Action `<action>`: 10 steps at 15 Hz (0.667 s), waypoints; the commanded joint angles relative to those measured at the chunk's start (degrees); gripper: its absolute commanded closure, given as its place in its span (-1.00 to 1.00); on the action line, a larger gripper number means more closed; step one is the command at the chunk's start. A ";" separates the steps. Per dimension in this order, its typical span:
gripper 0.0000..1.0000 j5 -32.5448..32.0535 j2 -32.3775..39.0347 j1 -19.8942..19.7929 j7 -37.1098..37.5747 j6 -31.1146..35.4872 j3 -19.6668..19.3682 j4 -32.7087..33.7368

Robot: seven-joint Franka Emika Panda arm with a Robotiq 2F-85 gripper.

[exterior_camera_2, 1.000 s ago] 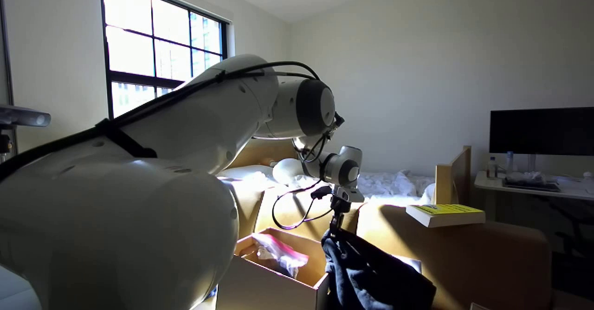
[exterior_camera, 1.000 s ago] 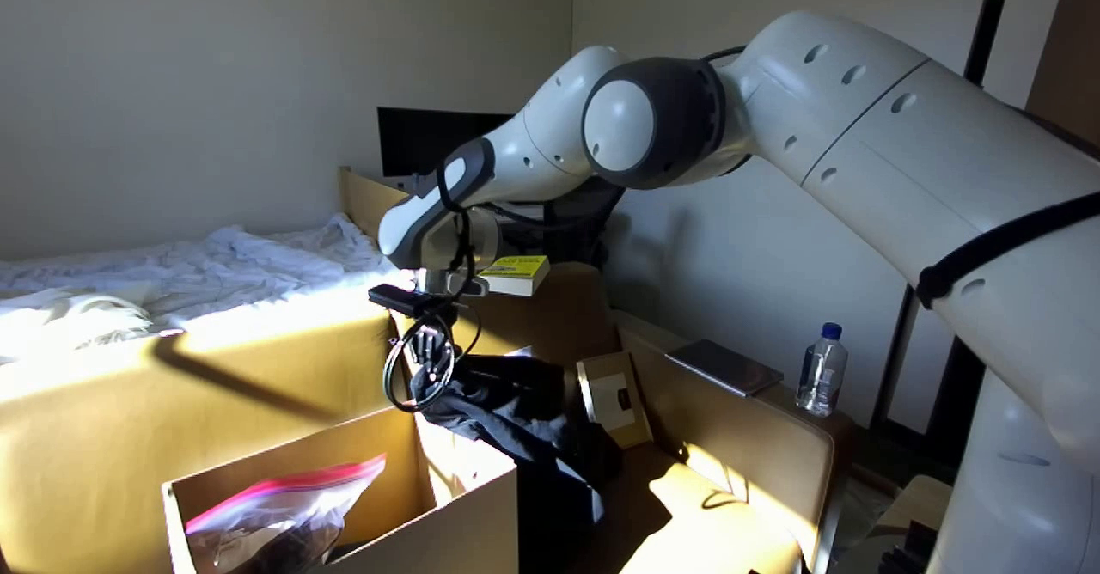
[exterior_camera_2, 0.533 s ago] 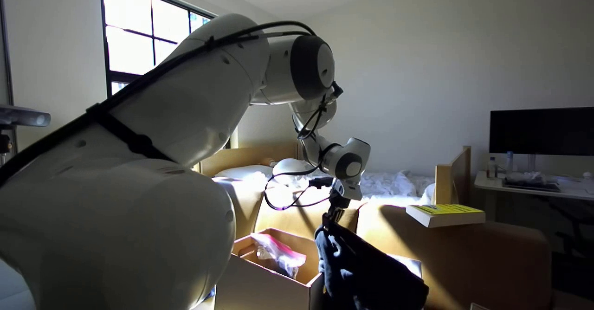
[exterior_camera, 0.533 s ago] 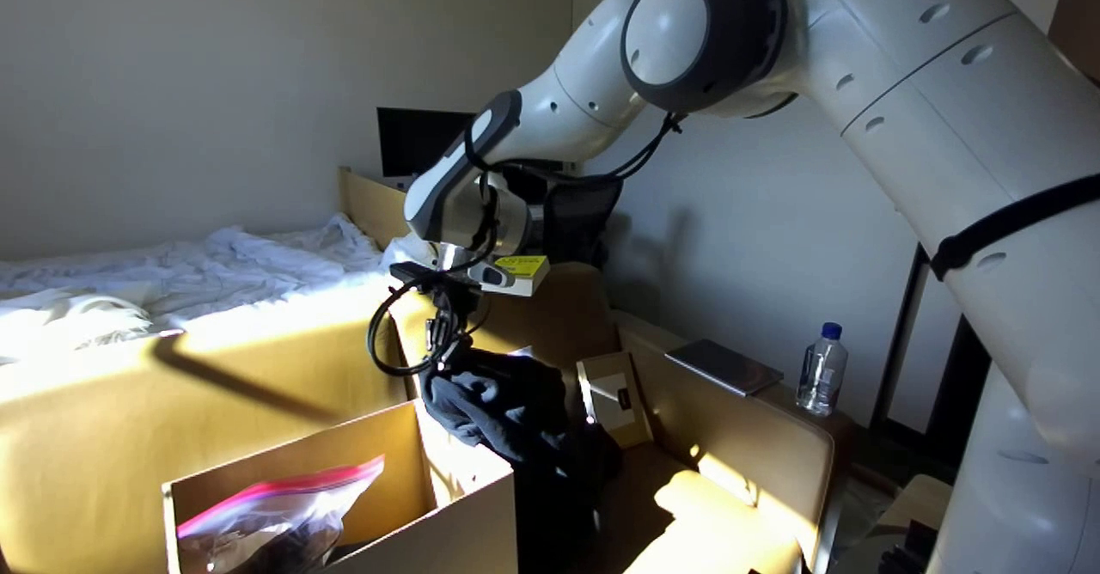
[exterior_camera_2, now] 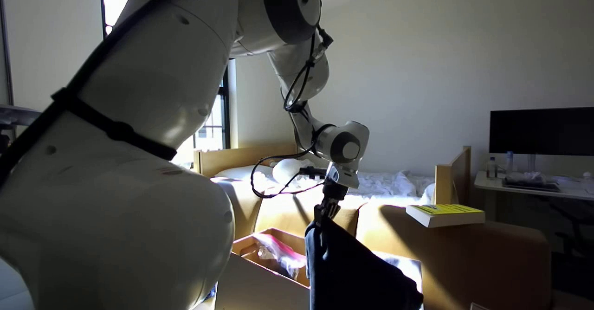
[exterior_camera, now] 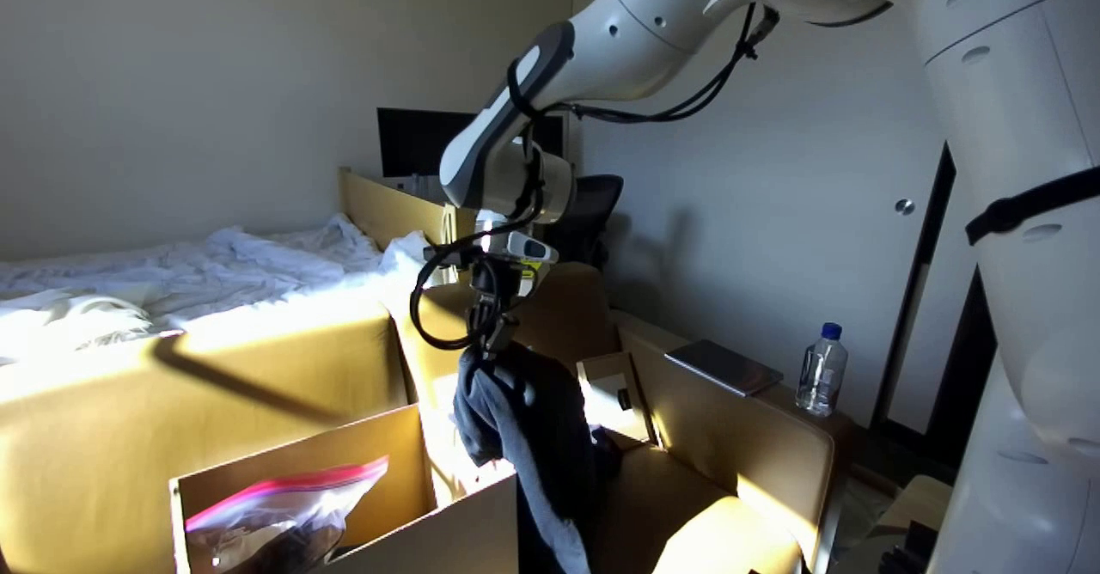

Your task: Pick up the cloth from the sofa and put it in the box

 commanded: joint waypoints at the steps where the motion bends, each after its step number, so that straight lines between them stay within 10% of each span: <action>1: 0.82 -0.57 -0.96 -0.64 0.23 -0.49 0.58 -0.81; 10: 0.96 -24.27 -19.35 2.59 18.10 10.43 -5.52 -9.72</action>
